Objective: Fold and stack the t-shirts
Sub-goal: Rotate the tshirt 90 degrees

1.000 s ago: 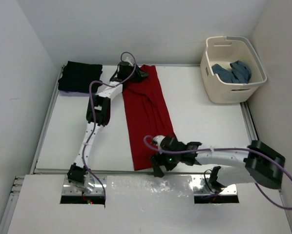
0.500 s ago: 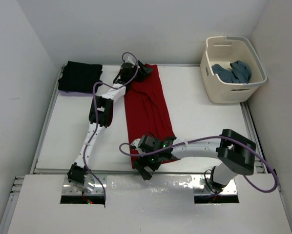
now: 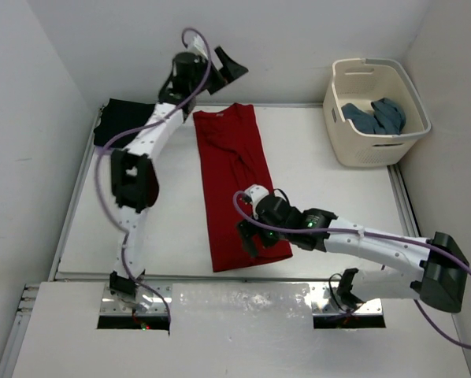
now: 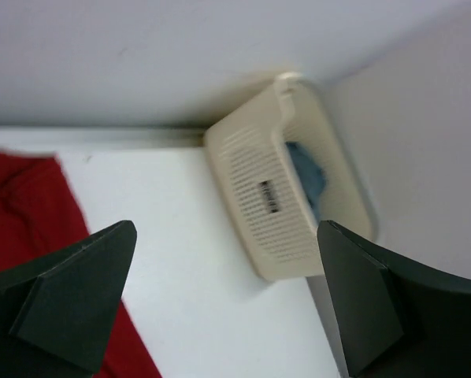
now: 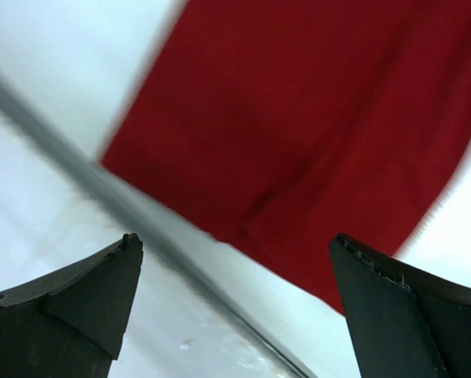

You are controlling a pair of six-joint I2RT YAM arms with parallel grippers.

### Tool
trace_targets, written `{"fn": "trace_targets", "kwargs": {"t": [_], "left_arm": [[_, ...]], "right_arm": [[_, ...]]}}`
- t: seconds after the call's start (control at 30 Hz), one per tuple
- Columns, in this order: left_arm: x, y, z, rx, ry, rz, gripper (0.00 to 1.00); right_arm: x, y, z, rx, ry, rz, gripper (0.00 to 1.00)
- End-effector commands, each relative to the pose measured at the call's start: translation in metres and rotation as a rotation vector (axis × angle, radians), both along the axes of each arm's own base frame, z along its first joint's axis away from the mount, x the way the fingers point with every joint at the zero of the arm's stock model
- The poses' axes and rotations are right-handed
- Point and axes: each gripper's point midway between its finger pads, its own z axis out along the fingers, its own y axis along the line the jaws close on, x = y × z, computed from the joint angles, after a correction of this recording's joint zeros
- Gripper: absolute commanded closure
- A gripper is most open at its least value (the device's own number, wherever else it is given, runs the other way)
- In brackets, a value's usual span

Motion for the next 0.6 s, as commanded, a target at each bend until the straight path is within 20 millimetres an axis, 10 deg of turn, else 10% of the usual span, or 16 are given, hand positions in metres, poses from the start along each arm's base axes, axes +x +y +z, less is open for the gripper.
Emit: {"fn": "trace_targets", "kwargs": {"t": [0.0, 0.03, 0.07, 0.1, 0.17, 0.2, 0.23, 0.3, 0.33, 0.57], "left_arm": [[-0.090, 0.025, 0.113, 0.134, -0.172, -0.037, 0.00], [-0.104, 0.035, 0.103, 0.173, -0.130, -0.017, 0.00], [-0.122, 0.049, 0.044, 0.237, 0.048, 0.020, 0.00], [-0.143, 0.072, 0.070, 0.229, 0.029, 0.136, 0.00], [-0.183, 0.088, 0.005, 0.281, 0.142, 0.153, 0.00], [-0.207, 0.107, 0.026, 0.256, 0.106, 0.250, 0.00], [-0.233, 0.110, -0.023, 0.246, 0.195, 0.264, 0.00], [-0.271, 0.117, -0.022, 0.187, 0.167, 0.283, 0.00], [-0.292, 0.129, -0.065, 0.221, 0.256, 0.317, 0.00], [-0.398, 0.153, -0.168, 0.259, 0.510, 0.290, 0.00]], "right_arm": [[0.009, -0.043, -0.020, -0.163, -0.021, -0.125, 0.01], [0.010, -0.047, -0.022, -0.176, -0.029, -0.130, 0.01], [0.011, -0.052, -0.026, -0.184, -0.036, -0.146, 0.01], [0.013, -0.054, -0.028, -0.185, -0.037, -0.157, 0.01], [0.012, -0.051, -0.032, -0.185, -0.027, -0.131, 0.01], [0.012, -0.051, -0.038, -0.205, -0.020, -0.125, 0.02], [0.014, -0.048, -0.038, -0.206, -0.023, -0.118, 0.03], [0.014, -0.047, -0.045, -0.239, -0.008, -0.112, 0.10], [0.015, -0.043, -0.046, -0.237, -0.009, -0.094, 0.12], [0.003, -0.013, -0.057, -0.211, 0.026, 0.026, 0.32]]}}
